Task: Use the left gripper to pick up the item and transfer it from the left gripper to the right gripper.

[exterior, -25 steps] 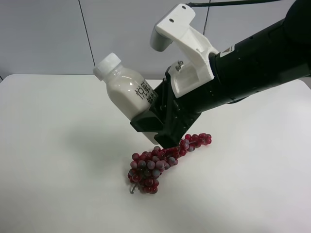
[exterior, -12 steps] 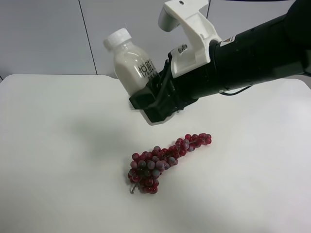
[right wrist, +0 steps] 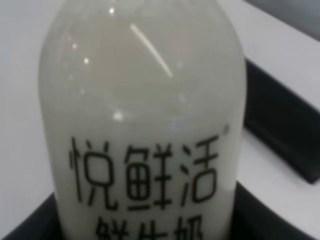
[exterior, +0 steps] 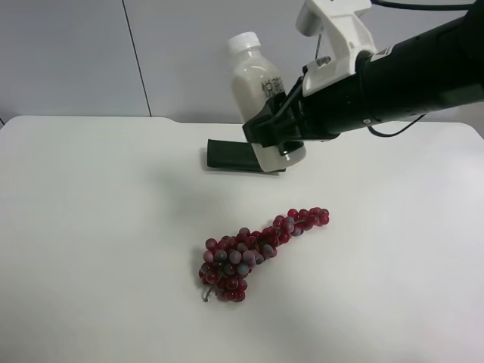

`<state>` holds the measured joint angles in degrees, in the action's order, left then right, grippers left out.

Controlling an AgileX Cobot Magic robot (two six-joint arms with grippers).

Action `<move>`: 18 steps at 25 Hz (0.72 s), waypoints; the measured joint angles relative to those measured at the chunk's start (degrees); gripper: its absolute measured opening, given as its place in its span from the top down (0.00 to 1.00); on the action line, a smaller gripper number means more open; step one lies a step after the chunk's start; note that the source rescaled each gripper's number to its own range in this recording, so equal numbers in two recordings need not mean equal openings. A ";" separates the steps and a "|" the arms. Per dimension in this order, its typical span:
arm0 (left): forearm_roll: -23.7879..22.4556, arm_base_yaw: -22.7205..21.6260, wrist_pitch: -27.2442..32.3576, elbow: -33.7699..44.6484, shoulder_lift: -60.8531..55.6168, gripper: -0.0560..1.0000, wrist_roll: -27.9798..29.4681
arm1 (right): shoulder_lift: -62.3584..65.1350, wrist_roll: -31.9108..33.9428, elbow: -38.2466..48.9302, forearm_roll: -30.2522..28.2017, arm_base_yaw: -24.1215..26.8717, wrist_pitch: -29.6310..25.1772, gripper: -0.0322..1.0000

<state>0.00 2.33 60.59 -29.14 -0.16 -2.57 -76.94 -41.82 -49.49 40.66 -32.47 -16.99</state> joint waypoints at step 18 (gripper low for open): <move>0.00 0.00 -0.13 0.00 0.00 0.00 0.00 | 0.00 0.48 0.00 -4.12 17.78 -1.46 0.97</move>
<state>0.00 2.33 60.46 -29.14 -0.16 -2.57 -76.94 -41.34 -49.49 36.54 -14.69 -18.45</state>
